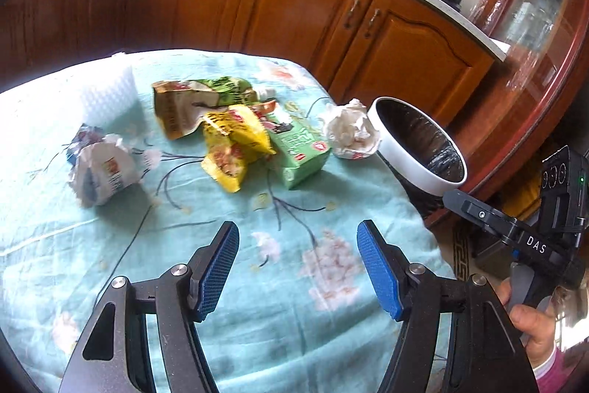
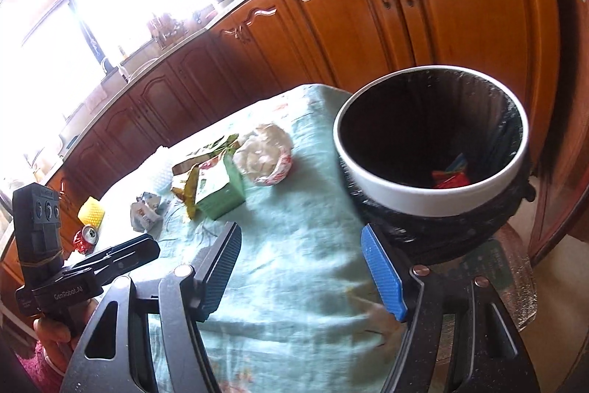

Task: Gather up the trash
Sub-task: 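Move both tools back over the table toward the remaining trash, then grasp the yellow wrapper with the left tool while the right tool grasps crumpled white paper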

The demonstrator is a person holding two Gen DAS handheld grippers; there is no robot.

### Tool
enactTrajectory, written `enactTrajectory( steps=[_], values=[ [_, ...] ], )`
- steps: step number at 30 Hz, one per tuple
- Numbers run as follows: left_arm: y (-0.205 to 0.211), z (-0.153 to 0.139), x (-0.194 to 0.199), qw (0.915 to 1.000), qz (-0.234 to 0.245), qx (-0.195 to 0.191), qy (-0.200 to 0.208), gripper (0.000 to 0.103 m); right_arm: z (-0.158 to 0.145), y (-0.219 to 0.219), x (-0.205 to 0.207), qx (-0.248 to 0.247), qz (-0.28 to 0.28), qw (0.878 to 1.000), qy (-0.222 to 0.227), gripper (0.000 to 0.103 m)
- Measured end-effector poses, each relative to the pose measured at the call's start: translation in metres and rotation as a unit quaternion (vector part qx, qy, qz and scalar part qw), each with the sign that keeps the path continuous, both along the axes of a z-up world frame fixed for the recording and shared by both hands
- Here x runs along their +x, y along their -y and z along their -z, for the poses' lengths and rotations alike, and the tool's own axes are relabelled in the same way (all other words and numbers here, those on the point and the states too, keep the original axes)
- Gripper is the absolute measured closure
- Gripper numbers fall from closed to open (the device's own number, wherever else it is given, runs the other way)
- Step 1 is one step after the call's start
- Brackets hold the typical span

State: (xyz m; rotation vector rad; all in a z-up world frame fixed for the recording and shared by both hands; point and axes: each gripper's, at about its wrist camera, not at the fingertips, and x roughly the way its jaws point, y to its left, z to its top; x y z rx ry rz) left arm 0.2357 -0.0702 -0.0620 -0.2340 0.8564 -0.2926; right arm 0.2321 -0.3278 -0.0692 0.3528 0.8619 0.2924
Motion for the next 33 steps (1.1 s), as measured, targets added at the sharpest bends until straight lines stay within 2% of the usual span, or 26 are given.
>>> enactTrajectory(
  steps=[6,13,22,29,31,32,33],
  values=[
    [-0.028,-0.001,-0.009,0.9993,-0.036,-0.005,-0.007,0.037,0.003,-0.029,0.002,-0.007,-0.020,1.000,0.004,0.033],
    [-0.028,-0.006,0.011,0.9994,-0.032,0.013,-0.005,0.037,0.000,-0.043,0.028,-0.021,-0.033,0.999,0.015,0.033],
    [-0.037,-0.007,0.056,0.9976,-0.054,-0.039,-0.021,0.038,0.000,-0.046,0.065,-0.044,-0.039,0.998,0.028,0.034],
    [-0.044,0.013,0.091,0.9934,-0.080,-0.066,-0.049,0.040,0.016,-0.058,0.095,-0.059,-0.054,0.997,0.011,0.035],
    [-0.042,0.018,0.097,0.9932,-0.076,-0.069,-0.057,0.049,0.022,-0.062,0.099,-0.063,-0.058,0.996,0.004,0.039],
    [-0.040,0.021,0.100,0.9933,-0.072,-0.067,-0.062,0.059,0.025,-0.063,0.100,-0.064,-0.060,0.996,-0.001,0.042],
    [-0.038,0.024,0.102,0.9934,-0.066,-0.068,-0.065,0.068,0.028,-0.064,0.102,-0.065,-0.062,0.996,-0.006,0.051]
  ],
)
